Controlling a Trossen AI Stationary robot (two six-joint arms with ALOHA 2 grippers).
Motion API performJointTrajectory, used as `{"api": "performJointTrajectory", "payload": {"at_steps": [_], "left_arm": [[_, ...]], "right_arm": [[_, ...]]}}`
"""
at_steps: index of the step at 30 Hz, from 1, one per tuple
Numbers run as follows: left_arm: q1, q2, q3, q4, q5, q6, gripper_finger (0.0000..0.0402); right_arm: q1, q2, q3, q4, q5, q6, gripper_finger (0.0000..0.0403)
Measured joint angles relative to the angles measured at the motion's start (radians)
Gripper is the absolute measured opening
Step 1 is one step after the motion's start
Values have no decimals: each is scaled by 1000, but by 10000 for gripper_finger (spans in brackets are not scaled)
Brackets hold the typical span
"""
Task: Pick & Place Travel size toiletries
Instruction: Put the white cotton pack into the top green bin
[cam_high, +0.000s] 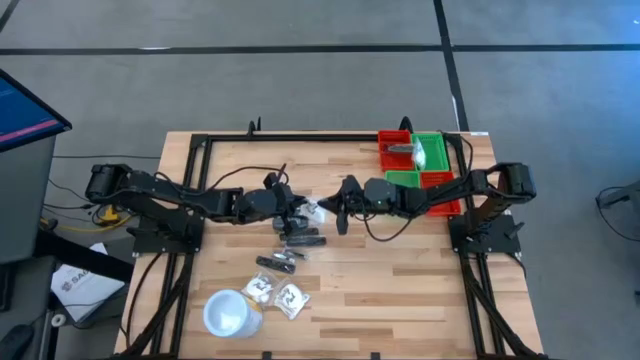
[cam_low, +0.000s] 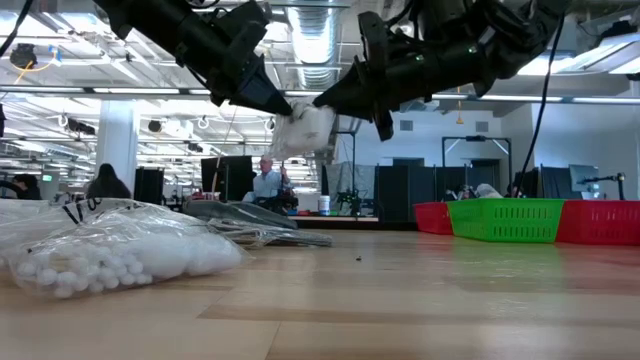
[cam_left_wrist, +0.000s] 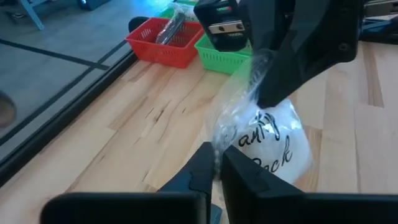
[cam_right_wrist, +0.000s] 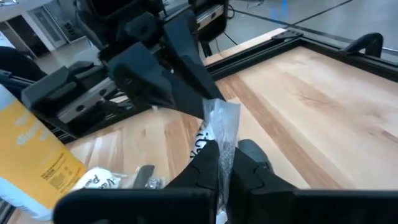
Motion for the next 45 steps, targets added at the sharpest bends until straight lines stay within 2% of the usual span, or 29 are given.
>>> {"api": "performJointTrajectory", "payload": {"at_steps": [11, 16, 19, 23, 28, 35, 38, 45], "left_arm": [[0, -19, 0, -1, 3, 14, 115], [0, -78, -16, -12, 4, 20, 146], [-1, -118, -49, -19, 3, -7, 155], [-18, -155, -78, -8, -1, -36, 159], [-53, -172, -110, -1, 3, -62, 156], [-67, -175, -115, 24, 3, -61, 155], [-57, -175, -115, 70, 1, -60, 155], [-62, -175, -114, 107, 0, -59, 154]], "right_arm": [[-8, -17, 0, -35, 0, -26, 0], [-13, -81, -2, -120, 33, -60, 0], [-17, -152, -1, -183, 92, -106, 0], [-29, -260, -5, -349, 225, -145, 0], [-45, -390, -7, -604, 473, -153, 0], [-68, -481, -7, -908, 883, 24, 0], [-97, -489, -7, -1018, 971, 117, 0], [-191, -482, -7, -1259, 1095, 311, 0]]}}
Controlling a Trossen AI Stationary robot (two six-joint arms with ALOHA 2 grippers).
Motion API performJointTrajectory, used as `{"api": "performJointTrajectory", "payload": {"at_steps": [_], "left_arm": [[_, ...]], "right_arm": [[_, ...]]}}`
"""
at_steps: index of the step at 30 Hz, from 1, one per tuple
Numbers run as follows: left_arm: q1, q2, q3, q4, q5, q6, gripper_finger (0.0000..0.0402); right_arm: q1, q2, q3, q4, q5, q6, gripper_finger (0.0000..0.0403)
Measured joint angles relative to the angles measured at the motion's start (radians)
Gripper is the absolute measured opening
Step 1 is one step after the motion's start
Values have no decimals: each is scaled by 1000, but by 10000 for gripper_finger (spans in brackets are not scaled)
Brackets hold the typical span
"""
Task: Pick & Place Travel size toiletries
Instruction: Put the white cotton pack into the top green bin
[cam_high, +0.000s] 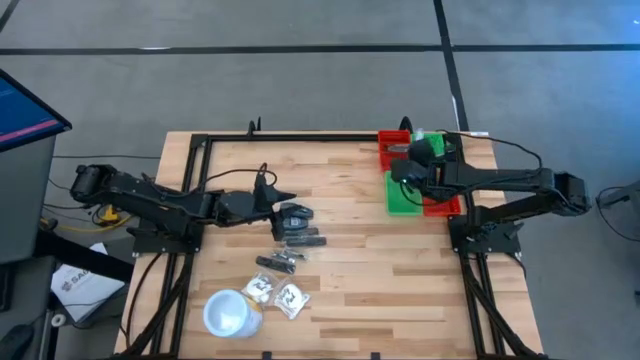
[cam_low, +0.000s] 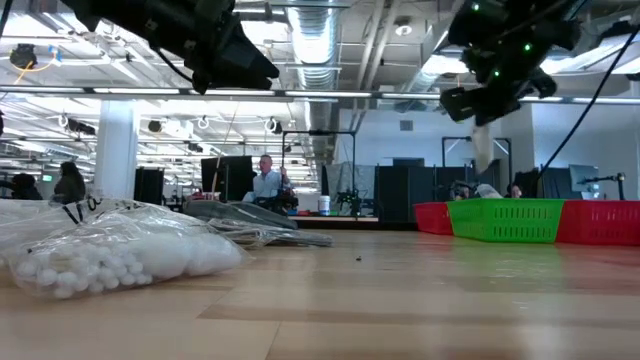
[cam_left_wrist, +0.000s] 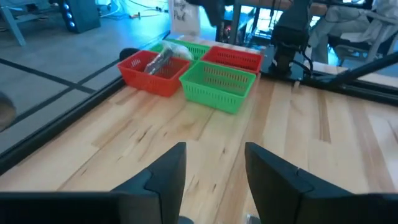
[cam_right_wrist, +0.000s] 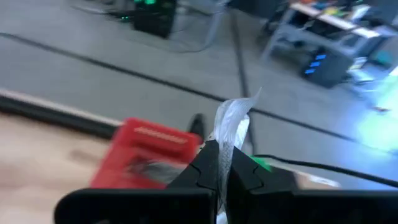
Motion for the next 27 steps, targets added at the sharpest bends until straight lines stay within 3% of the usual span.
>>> {"api": "performJointTrajectory", "payload": {"at_steps": [6, 16, 21, 27], "left_arm": [[-16, 0, 0, 0, 1, 0, 154], [-20, 0, 0, -1, 2, -2, 154], [-20, 0, 0, -1, 2, -1, 154], [-19, 0, 0, -1, 2, 0, 154]], "right_arm": [[-58, 53, 0, -96, 38, 31, 0], [-168, 186, -47, -73, 54, 22, 0], [-213, 151, -137, 88, 13, -96, 0], [-319, 79, -260, 531, -206, -508, 0]]}}
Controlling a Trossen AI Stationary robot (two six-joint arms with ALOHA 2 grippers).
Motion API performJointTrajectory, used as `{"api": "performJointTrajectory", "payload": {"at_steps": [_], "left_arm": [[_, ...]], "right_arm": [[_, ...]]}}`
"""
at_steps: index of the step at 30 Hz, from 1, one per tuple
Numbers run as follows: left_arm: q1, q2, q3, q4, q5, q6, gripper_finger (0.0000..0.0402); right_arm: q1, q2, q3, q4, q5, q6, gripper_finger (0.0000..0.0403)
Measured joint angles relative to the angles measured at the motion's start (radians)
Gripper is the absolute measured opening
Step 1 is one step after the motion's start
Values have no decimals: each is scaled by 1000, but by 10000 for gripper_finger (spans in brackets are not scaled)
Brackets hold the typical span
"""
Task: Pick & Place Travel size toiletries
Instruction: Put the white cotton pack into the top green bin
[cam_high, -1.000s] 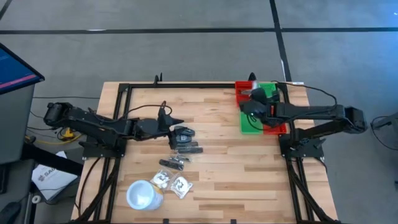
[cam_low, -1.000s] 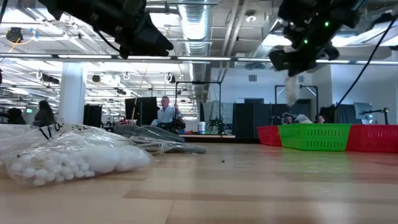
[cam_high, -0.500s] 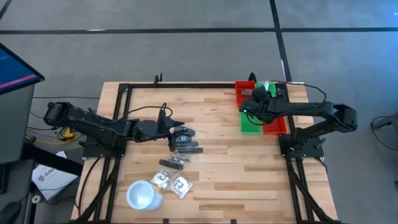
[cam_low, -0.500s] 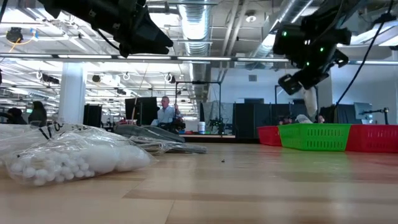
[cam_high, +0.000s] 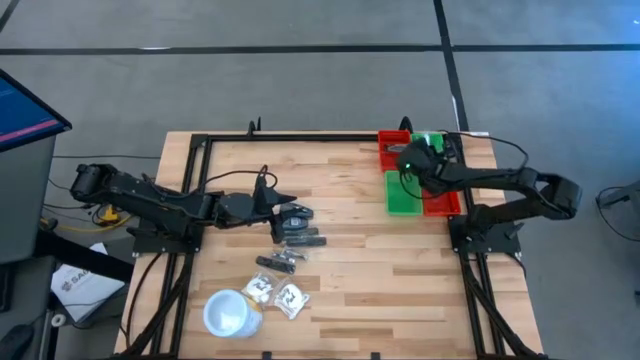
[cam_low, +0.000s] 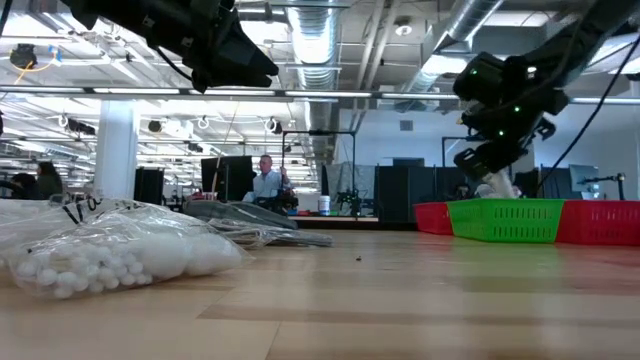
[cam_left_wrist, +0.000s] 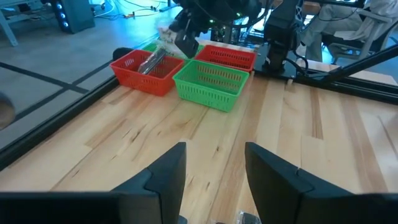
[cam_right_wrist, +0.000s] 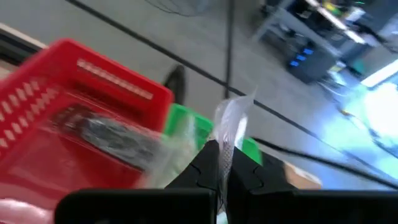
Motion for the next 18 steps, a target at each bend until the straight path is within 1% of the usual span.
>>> {"api": "performJointTrajectory", "payload": {"at_steps": [3, 7, 11, 14, 18], "left_arm": [[0, 0, 0, 1, 0, 0, 154], [0, 0, 0, 0, 0, 0, 154], [3, 0, 0, 4, 0, 0, 154], [4, 0, 0, 7, 0, 0, 154], [4, 0, 0, 7, 0, 0, 154]], "right_arm": [[-63, -5, -18, 76, -77, -76, 0], [-124, -3, -19, 83, -147, -98, 0], [-165, -3, -19, 71, -184, -101, 0], [-197, -3, -19, 68, -263, -100, 0], [-220, -3, -30, 68, -275, -98, 4]]}}
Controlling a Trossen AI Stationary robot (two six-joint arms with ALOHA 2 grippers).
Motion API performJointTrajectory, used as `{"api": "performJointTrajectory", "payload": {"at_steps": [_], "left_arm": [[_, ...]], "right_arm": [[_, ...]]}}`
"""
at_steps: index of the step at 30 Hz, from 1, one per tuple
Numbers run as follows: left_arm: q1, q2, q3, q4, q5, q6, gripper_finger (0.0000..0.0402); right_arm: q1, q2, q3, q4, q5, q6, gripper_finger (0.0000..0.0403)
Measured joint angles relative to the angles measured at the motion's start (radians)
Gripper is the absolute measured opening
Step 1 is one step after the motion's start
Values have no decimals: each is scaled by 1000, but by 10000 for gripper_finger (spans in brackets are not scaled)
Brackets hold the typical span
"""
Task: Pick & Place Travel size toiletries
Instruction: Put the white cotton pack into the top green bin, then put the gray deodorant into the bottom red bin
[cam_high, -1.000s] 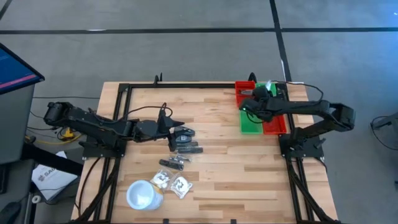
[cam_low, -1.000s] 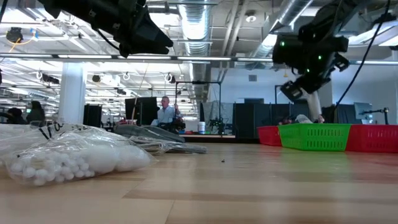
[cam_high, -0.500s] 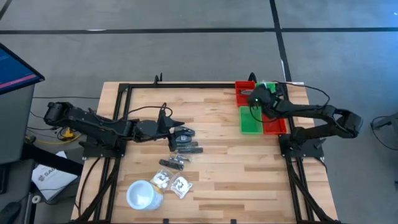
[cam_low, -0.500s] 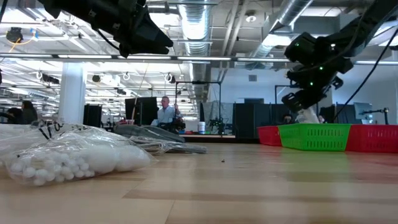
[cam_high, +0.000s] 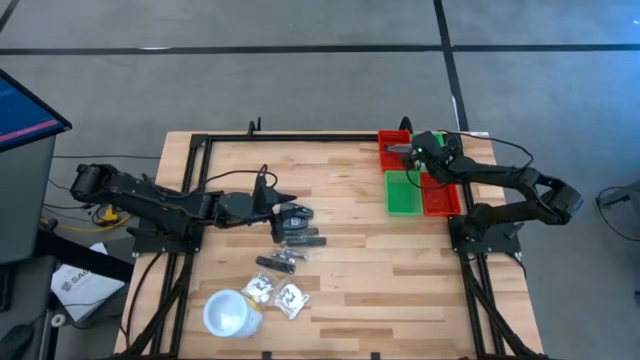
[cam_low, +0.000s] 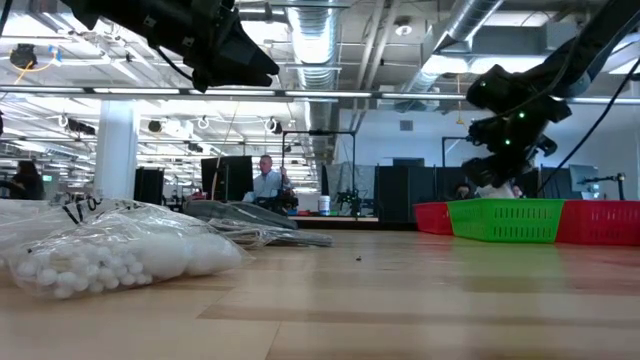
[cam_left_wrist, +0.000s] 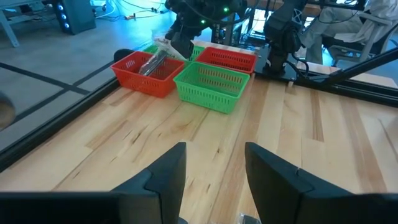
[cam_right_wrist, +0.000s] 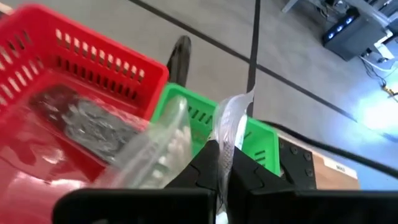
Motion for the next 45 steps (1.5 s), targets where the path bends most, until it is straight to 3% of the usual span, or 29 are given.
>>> {"api": "performJointTrajectory", "payload": {"at_steps": [5, 14, 22, 29, 36, 45], "left_arm": [[0, 0, 0, 0, 0, 0, 154], [0, 0, 0, 0, 0, 0, 154], [0, 0, 0, -11, 2, 0, 154], [-2, 0, 0, -31, 111, 1, 154], [14, 0, -49, -136, 117, 47, 154], [87, 1, -165, -132, 136, 54, 154]], "right_arm": [[16, 0, -5, 0, -13, -6, 38], [88, -11, -4, 24, -9, -18, 152], [276, -11, 57, 19, -36, 9, 213], [481, -12, 112, 16, -93, 9, 214], [638, -12, 114, 29, -151, 61, 194], [740, -12, 114, 96, -161, 61, 177]]}}
